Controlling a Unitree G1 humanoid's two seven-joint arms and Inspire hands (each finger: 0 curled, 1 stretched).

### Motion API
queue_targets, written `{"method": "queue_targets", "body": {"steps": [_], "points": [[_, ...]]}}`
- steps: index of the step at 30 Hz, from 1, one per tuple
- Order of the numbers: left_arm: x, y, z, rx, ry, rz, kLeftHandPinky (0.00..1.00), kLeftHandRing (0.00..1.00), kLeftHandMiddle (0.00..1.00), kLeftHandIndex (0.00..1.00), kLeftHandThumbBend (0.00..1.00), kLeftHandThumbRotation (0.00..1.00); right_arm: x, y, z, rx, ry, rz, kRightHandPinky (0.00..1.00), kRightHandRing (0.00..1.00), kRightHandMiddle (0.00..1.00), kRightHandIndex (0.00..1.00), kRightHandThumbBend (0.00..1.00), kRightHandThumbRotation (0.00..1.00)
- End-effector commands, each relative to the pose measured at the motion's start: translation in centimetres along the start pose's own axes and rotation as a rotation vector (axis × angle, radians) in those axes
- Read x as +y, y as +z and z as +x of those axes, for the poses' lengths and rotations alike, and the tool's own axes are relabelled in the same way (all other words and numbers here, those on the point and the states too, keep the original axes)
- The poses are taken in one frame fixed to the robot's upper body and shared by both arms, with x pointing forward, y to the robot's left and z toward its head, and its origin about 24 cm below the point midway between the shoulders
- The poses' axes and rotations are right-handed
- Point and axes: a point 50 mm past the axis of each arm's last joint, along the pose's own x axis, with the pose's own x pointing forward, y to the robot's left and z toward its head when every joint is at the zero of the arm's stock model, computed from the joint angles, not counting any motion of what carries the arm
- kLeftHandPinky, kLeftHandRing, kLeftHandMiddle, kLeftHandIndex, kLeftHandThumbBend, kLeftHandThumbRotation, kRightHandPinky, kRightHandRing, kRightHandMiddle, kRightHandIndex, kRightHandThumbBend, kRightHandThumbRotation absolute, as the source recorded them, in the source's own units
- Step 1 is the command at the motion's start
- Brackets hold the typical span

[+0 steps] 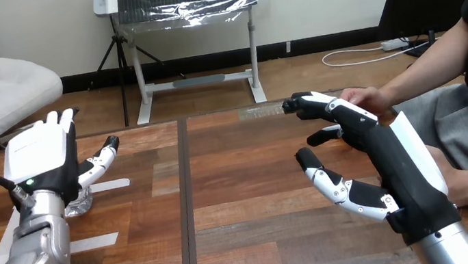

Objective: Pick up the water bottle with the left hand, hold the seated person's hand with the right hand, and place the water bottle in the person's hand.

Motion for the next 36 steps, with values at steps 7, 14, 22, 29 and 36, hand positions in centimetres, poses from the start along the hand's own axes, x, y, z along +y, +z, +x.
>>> {"method": "queue_targets", "body": {"steps": [7, 14, 22, 29, 36], "points": [[1.0, 0.1, 0.7, 0.011, 0.025, -0.005, 0.95, 0.97, 0.98, 0.97, 0.44, 1.0, -0.8, 1.7, 1.3, -0.101, -0.021, -0.008, 0.64, 0.82, 0.85, 0.75, 0.32, 0.0], [0.6, -0.2, 0.4, 0.028, 0.012, -0.008, 0.94, 0.97, 0.98, 0.97, 0.45, 1.0, -0.8, 1.7, 1.3, -0.097, -0.019, -0.01, 0.65, 0.82, 0.85, 0.75, 0.33, 0.0], [0.3, -0.5, 0.2, 0.042, 0.0, -0.004, 0.93, 0.98, 0.99, 0.97, 0.46, 1.0, -0.9, 1.7, 1.3, -0.1, -0.015, -0.013, 0.65, 0.82, 0.85, 0.74, 0.32, 0.0], [0.0, -0.8, -0.1, 0.047, -0.006, -0.001, 0.93, 0.98, 0.99, 0.97, 0.46, 1.0, -0.9, 1.7, 1.3, -0.096, -0.011, -0.016, 0.65, 0.82, 0.84, 0.74, 0.32, 0.0], [-0.7, -1.2, -0.5, 0.068, -0.038, 0.029, 0.94, 0.97, 0.98, 0.96, 0.47, 1.0, -0.9, 1.7, 1.4, -0.1, -0.006, -0.017, 0.68, 0.82, 0.84, 0.74, 0.32, 0.0]]}}
